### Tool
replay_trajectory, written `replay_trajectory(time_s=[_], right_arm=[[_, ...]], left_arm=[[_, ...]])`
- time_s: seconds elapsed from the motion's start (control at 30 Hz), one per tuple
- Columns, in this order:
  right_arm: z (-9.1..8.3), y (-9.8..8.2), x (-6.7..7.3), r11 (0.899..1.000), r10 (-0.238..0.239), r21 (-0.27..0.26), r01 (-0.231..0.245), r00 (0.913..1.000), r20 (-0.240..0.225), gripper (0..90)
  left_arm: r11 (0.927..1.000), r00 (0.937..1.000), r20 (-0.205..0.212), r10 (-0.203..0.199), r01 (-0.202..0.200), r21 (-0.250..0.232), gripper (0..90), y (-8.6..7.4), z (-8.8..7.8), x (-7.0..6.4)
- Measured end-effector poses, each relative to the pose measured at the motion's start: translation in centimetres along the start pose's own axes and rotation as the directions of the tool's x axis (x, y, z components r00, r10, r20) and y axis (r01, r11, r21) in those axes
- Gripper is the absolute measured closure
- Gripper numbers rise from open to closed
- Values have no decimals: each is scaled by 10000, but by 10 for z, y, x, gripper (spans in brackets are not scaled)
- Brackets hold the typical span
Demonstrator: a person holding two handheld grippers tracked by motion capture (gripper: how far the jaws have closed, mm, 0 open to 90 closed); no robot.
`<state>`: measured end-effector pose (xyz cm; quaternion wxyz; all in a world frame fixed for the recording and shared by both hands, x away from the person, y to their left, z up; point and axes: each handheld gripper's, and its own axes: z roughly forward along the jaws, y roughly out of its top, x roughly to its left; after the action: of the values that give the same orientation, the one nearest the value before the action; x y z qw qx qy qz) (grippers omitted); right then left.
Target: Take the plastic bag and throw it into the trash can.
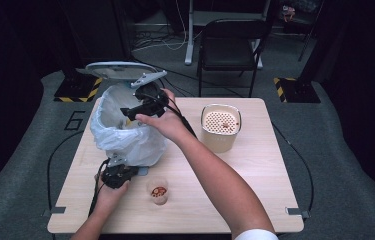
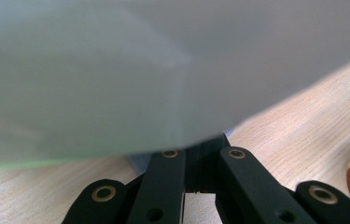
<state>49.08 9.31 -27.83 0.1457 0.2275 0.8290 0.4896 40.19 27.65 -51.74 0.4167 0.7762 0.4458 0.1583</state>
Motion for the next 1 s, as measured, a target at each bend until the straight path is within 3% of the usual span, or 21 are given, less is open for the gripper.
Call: replay_trajectory(time_s=[0.27, 0.3, 0.33, 0.4, 0.53, 0.8, 1.0], right_arm=[[-43, -22, -15, 9992, 189, -343, -187, 9998, 36, 413], [-48, -26, -18, 9993, 165, -323, -163, 9998, 77, 420], [-54, -29, -20, 9993, 213, -299, -209, 9997, 107, 430], [-66, -37, -26, 9996, 192, -217, -189, 9997, 155, 458], [-82, -53, -36, 10000, 7, -73, -4, 9989, 465, 482], [-101, -94, -65, 9994, 282, 172, -308, 9906, 1341, 506], [-105, -120, -79, 9973, 519, 437, -595, 9861, 1577, 514]], left_arm=[[9999, 9999, -56, 93, -92, 66, 900, 0, 0, 0], [9999, 9999, -54, 99, -99, 70, 900, 0, 0, 0], [9998, 9998, 80, -181, 181, 33, 900, 0, 1, -1], [9999, 9999, -65, 81, -81, 118, 900, 0, -1, 0], [9999, 10000, -55, 51, -50, 107, 900, 0, -1, 0], [9999, 10000, 25, 31, -31, 103, 900, 0, -1, 0], [10000, 10000, 33, 41, -41, 87, 900, 0, -1, 0]])
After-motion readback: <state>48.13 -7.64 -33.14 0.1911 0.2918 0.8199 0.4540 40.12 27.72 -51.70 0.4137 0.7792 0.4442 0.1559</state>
